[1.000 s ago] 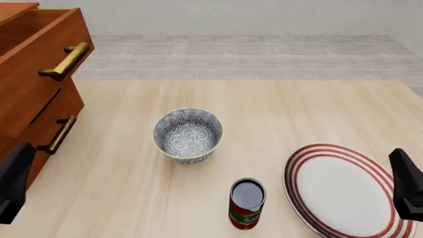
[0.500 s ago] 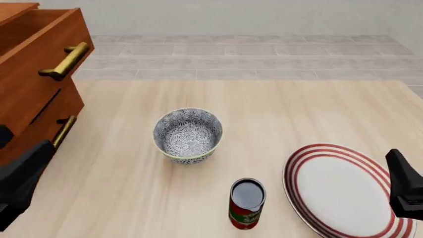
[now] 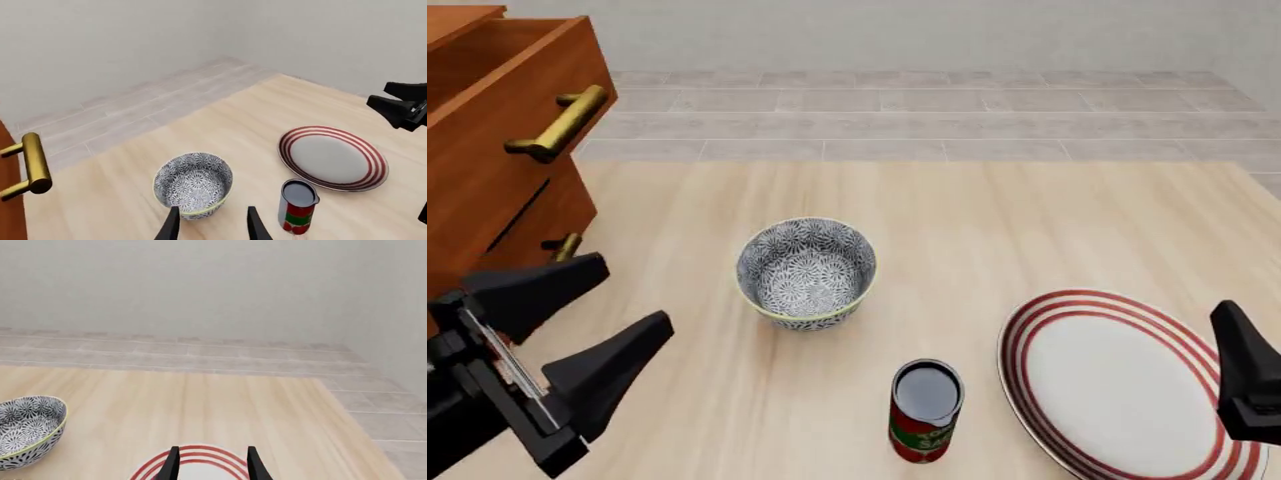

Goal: Put the ketchup in the top drawer of the cabinet.

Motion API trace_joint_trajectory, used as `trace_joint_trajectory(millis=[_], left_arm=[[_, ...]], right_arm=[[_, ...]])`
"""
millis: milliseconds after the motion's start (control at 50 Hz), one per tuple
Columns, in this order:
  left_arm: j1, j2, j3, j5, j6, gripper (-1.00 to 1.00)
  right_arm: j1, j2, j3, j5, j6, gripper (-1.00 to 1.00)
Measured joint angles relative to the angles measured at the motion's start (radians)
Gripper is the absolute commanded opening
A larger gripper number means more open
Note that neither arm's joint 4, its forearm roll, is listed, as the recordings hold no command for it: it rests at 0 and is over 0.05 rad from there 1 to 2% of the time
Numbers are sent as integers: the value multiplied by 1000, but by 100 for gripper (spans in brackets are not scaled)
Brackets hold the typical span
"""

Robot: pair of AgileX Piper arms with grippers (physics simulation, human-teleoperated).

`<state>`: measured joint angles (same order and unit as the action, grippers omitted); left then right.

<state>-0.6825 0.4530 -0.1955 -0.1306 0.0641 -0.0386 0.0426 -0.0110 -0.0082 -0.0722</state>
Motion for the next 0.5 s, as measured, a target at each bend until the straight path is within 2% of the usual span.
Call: trace_joint_trajectory(millis=[280, 500], left_arm=[[-108, 218, 1, -193, 7, 100], [-162, 330, -18, -276, 11, 100]], right_arm=[[1, -22, -2, 18, -12, 100], [1, -31, -2, 25, -15, 100]])
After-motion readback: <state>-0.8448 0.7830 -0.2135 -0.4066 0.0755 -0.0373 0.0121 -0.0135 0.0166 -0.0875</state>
